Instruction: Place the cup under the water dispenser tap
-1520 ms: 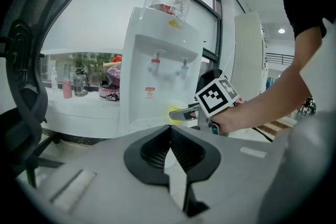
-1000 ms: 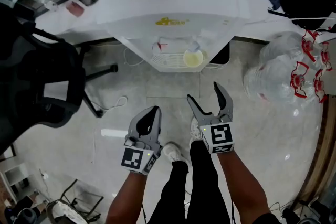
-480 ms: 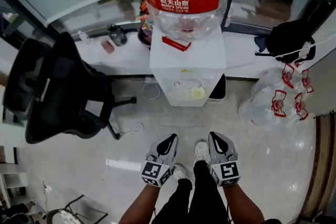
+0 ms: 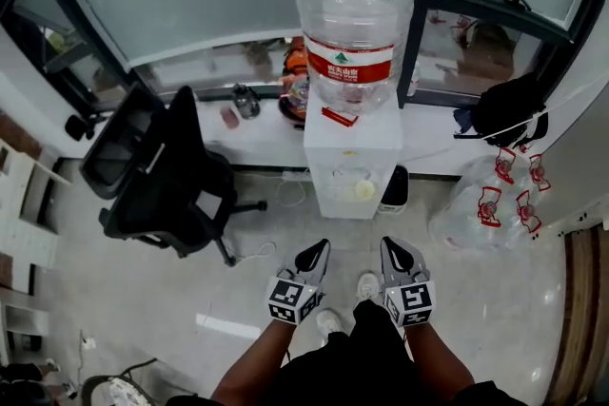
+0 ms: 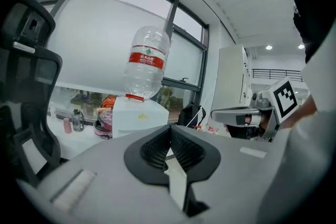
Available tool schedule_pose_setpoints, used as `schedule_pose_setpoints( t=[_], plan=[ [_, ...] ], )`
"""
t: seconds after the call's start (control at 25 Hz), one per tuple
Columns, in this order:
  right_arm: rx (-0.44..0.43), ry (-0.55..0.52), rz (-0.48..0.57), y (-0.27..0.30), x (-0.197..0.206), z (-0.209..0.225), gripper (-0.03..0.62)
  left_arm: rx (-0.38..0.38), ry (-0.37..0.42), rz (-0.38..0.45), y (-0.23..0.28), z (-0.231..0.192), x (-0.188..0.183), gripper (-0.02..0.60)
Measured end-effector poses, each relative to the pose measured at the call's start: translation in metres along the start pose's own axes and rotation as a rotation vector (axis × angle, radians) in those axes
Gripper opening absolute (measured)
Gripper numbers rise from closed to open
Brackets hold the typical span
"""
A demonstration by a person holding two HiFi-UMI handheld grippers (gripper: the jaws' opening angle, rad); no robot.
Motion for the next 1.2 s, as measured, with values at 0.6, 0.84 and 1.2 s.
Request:
schedule_pose_setpoints(
  t=[0.6, 0.84, 1.2],
  plan=[
    [-0.042, -0.123, 0.044, -0.013, -0.036, -0.036, 0.002, 0.022, 0.030, 0.053, -0.034, 0.023, -0.034, 0.015],
    [-0.018, -0.139, 0.067, -0.018, -0.042, -0.028, 0.000, 0.016, 0.096, 0.080, -0.034, 0.026, -0.033, 0.015],
    [0.003, -0.128, 0.059, -0.023, -0.034, -0.019, 0.000, 0.029, 0.117, 0.081, -0.027, 0.036, -0.034, 0.015]
  ],
)
Point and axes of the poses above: the fingertips, and each gripper's own axes: y forward along the fingers, z to its right, x out of its underside, the point moved 1 cm from there along -y, backward along the fingers, and after that the axes turned 2 degrees about x, right-handed, at the moved point
